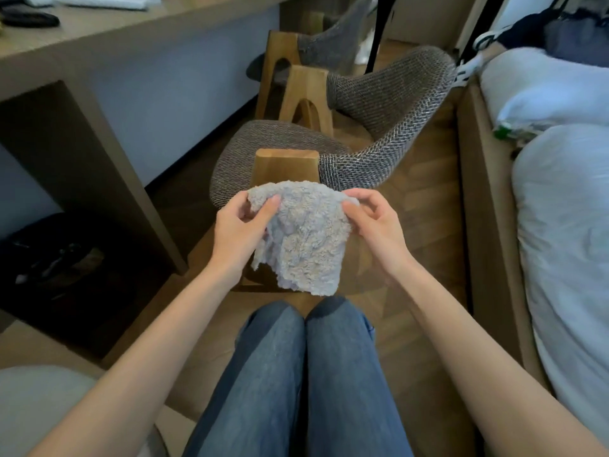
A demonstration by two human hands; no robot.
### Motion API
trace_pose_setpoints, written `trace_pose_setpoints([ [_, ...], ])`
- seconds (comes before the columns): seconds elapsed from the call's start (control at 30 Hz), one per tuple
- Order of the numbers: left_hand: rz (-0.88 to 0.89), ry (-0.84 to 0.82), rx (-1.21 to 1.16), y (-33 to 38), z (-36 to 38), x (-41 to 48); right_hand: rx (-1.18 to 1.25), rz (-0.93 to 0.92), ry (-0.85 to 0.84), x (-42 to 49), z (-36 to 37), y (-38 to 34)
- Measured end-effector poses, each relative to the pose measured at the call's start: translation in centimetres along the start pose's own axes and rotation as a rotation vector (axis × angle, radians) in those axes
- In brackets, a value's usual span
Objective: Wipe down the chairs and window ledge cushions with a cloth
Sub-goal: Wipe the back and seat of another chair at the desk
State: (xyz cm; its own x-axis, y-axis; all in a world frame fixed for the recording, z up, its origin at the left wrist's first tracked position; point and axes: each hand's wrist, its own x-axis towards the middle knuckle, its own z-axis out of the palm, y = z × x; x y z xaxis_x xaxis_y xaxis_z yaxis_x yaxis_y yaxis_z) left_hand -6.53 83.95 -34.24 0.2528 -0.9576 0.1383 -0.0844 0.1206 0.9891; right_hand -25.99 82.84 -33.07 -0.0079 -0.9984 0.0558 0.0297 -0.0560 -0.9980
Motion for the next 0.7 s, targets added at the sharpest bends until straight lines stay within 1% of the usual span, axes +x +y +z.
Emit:
trace_pose_setpoints([
  [0.17,-0.023,-0.031,0.044,-0.4,1.3,2.7,0.010,-0.013,-0.089,3.4,-1.5,0.4],
  [0.3,-0.050,-0.031,0.057,-0.4,2.9,7.5,-0.098,-0.038,-0.143,9.2,-1.7,0.5],
  [0.37,-0.087,-0.010,0.032,-0.3,3.6,9.6,-0.143,-0.022,-0.183,12.3,-1.5,0.1],
  [0.43,-0.128,-0.018,0.028,0.4,3.9,11.2,-0.187,0.010,-0.186,14.5,-1.2,-0.6],
  [0.5,-0.166,-0.051,0.053,1.5,3.7,12.2,-0.276,0.067,-0.166,15.9,-1.0,-1.7],
  [0.6,-0.272,-0.098,0.095,4.3,2.7,13.2,-0.471,0.118,-0.184,16.5,-0.8,-4.2],
  [0.7,-0.387,-0.171,0.152,8.1,1.4,14.2,-0.573,0.196,-0.194,16.1,-0.4,-8.1],
])
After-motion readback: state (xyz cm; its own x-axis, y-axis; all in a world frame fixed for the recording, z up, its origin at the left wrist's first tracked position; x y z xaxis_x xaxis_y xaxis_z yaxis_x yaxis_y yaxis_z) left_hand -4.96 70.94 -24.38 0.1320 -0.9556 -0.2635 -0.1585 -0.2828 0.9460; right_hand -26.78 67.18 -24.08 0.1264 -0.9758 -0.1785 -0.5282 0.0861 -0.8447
